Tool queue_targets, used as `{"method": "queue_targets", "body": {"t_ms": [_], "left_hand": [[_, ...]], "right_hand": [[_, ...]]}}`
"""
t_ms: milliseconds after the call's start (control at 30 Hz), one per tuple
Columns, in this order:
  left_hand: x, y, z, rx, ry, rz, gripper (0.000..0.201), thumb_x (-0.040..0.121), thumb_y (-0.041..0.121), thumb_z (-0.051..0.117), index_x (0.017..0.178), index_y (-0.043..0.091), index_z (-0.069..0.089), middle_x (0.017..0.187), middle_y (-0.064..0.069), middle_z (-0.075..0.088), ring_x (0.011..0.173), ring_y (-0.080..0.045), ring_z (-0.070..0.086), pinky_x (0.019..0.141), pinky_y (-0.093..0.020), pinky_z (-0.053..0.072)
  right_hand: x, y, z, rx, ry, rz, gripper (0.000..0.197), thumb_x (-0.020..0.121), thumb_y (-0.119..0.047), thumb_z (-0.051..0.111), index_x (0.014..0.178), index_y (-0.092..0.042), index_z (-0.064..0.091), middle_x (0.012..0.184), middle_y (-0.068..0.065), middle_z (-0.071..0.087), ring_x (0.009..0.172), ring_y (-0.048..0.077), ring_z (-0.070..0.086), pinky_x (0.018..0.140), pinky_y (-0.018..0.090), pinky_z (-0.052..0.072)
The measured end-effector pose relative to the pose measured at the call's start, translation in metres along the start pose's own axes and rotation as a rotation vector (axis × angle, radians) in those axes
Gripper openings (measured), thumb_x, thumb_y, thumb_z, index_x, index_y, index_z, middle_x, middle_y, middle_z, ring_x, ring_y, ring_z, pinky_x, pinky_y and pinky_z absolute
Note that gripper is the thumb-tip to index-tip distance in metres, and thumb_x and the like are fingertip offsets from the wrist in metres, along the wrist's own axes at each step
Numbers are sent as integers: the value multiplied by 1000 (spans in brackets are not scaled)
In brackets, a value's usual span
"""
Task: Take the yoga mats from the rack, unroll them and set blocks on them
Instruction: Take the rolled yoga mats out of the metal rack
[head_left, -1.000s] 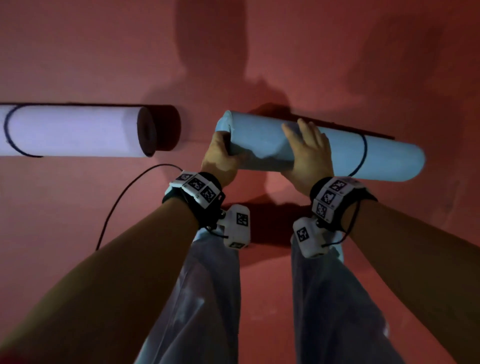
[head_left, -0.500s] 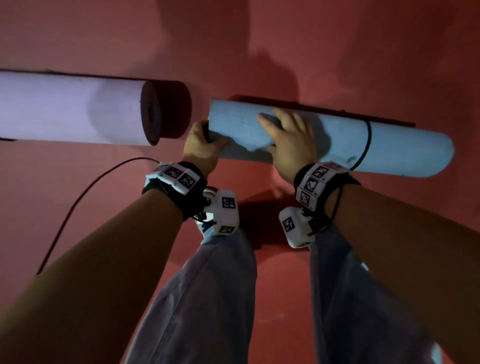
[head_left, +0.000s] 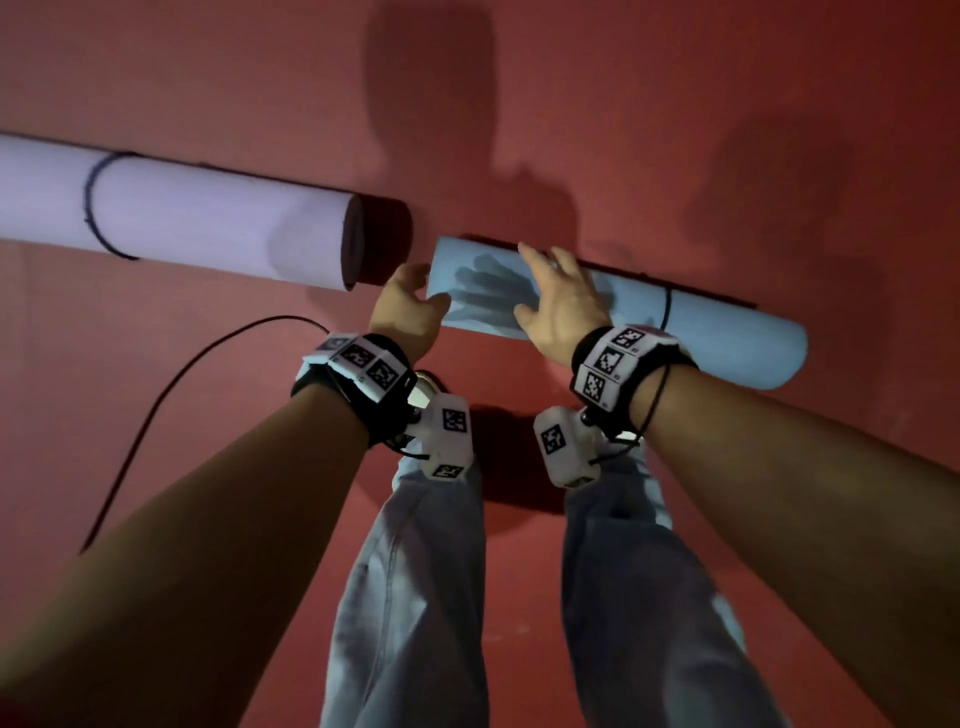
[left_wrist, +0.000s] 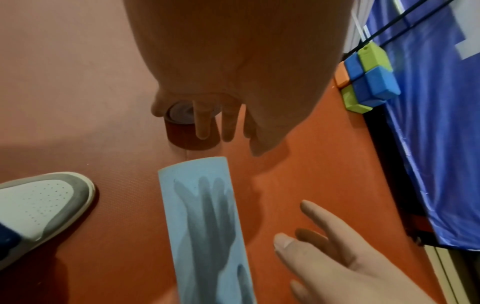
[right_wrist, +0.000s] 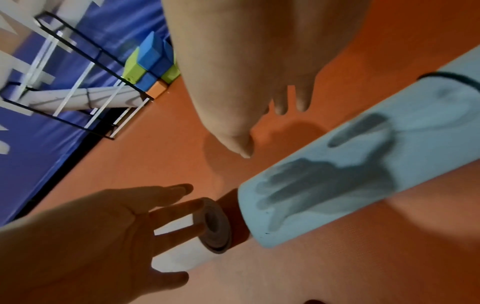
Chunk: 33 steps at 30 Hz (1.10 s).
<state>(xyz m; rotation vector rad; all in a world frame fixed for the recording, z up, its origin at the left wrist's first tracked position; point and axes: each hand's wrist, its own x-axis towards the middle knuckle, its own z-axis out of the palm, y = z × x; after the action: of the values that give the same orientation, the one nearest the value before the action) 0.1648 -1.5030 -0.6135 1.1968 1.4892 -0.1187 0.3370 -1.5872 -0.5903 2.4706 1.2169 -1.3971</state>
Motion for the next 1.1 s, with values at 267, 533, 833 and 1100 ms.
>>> {"method": "queue_targets", "body": {"t_ms": [267,533,833,1100], "left_hand": [[-178,154,-62,-67,246,104,46,89,11,67,133,5,56,130,-15,62,121,-30,58,101,-31,43],[-380,349,-147,-423,491,305,41,90,13,68,129,8,57,129,-13,60,118,-26,58,105,-42,45],[-542,448,-230,-802,659,507,33,93,15,65,125,11,59,120,-8,63,107,-19,60,84,-33,46],[-530,448,-314,-910,658,536,32,92,20,66,123,16,61,122,-3,64,114,-19,61,86,-34,41]], "right_hand": [[-151,-70,-187,108,116,-155,74,89,-27,63,153,-29,27,156,7,27,139,31,36,114,41,34],[-313,-156,-409,346,305,-331,68,90,-30,64,150,-26,33,153,13,36,142,28,33,116,38,29],[-423,-240,-517,669,448,-623,57,89,-24,69,141,-17,48,126,7,56,108,15,53,87,20,36],[-411,-335,-538,707,427,-670,55,87,-31,70,137,-22,49,115,8,56,96,21,58,87,35,47]]}}
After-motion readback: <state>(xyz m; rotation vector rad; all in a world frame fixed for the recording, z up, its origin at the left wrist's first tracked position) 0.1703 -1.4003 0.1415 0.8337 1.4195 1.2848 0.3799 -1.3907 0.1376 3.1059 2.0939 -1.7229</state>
